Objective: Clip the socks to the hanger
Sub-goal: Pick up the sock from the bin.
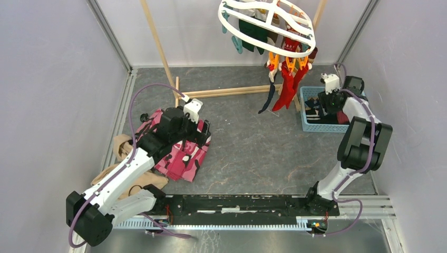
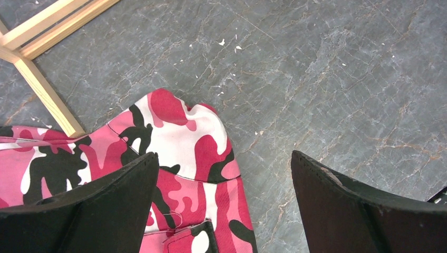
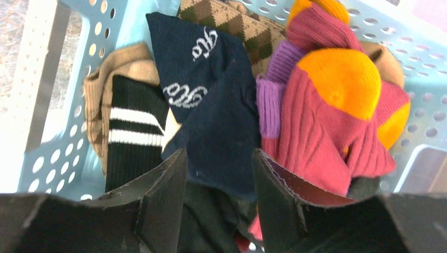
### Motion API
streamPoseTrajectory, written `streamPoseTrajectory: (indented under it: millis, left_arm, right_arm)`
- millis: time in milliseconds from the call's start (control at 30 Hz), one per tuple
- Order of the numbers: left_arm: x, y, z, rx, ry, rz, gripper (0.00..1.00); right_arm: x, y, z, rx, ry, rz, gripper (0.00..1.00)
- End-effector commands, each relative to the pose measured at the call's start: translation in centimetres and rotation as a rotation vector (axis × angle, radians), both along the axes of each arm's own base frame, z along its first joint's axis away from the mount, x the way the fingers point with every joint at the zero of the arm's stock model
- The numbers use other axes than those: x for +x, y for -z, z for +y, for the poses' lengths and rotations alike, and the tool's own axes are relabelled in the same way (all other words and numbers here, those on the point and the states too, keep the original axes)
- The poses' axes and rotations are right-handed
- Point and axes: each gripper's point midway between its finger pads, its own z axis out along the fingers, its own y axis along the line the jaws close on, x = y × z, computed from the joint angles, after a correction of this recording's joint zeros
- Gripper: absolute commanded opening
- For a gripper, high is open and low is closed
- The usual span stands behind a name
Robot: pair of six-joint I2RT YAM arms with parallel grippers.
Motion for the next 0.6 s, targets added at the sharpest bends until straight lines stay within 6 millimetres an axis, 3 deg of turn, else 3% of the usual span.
streamPoseTrajectory:
  millis: [0, 167, 333, 433, 567]
  left_arm:
    - [0.1, -0.5, -0.9, -0.048, 0.036, -0.002, 1.0]
    - [0.1, -0.5, -0.9, -0.051, 0.036, 0.002, 1.0]
    - [0.1, -0.7, -1.0, -0.057, 0.04, 0.001, 1.0]
    - [0.1, -0.8, -1.0, -0.062, 0.04, 0.001, 1.0]
    - [0.0, -0.9, -1.1, -0.066, 0.044, 0.001, 1.0]
  right_arm:
    - [2.4, -0.5, -1.8, -0.091, 0.064, -0.002, 0.54]
    - [3.1, 1.4, -2.4, -0.118, 0.08, 0.046, 0.53]
    - [2.9, 1.4, -1.8, -0.1, 0.056, 0.046, 0.2]
    - [3.1, -2.0, -1.4, -0.087, 0.05, -0.049, 0.06]
    - [2.9, -7.7, -1.2, -0.056, 0.049, -0.191, 0.0]
